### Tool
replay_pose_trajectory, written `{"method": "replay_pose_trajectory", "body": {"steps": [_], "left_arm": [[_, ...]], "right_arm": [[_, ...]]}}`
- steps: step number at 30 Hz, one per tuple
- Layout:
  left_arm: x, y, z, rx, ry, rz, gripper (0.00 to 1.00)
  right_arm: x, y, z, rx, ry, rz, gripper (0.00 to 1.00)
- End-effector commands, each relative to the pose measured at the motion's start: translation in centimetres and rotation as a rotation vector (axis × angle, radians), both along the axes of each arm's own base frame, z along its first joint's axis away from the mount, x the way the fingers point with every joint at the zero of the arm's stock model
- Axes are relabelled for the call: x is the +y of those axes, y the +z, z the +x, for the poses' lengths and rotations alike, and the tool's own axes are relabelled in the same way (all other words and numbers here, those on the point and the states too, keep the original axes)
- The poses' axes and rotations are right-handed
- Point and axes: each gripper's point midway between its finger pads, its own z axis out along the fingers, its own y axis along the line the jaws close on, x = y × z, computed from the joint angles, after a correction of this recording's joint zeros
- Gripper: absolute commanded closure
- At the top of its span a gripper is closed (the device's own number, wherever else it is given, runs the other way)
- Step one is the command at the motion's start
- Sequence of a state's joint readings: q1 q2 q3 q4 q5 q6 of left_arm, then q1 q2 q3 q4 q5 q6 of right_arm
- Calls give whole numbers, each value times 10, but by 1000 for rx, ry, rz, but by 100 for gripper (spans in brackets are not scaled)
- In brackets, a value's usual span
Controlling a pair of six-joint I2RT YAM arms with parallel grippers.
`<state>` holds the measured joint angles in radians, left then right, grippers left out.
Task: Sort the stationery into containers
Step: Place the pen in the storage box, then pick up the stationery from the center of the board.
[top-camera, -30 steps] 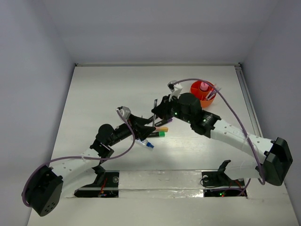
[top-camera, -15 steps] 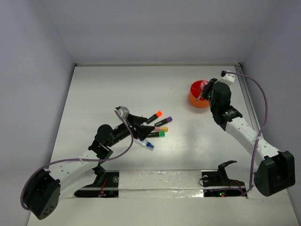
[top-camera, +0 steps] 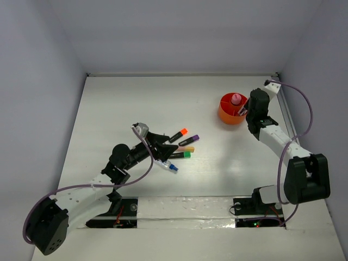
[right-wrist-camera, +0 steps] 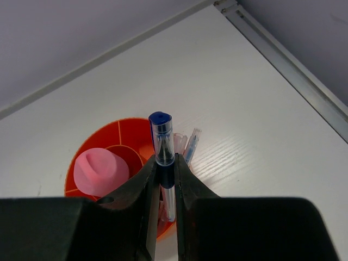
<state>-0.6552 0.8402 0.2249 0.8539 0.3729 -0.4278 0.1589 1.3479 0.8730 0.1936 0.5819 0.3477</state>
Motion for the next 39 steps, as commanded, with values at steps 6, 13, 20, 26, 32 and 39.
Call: {"method": "replay_pose_trajectory", "body": {"steps": [6, 13, 20, 26, 32, 39], "left_arm": [[1, 22, 5, -61, 27, -28, 33], [1, 18, 8, -50, 39, -20, 34], [8, 15, 17, -33, 100, -18, 36], [9, 13, 20, -25, 117, -9, 37], [16, 14, 23, -23, 160, -13, 42], [42, 17, 35, -19, 319, -23, 81]], "right_arm": [[4, 20, 31, -79, 8, 6, 100], [13, -14, 28, -23, 41, 57, 97], [18, -13, 17, 12, 69, 81, 63], [27, 1, 8, 22, 127, 101, 43], [45, 7, -11, 24, 231, 159, 43], [153, -9, -59, 144, 710, 258, 100]]}}
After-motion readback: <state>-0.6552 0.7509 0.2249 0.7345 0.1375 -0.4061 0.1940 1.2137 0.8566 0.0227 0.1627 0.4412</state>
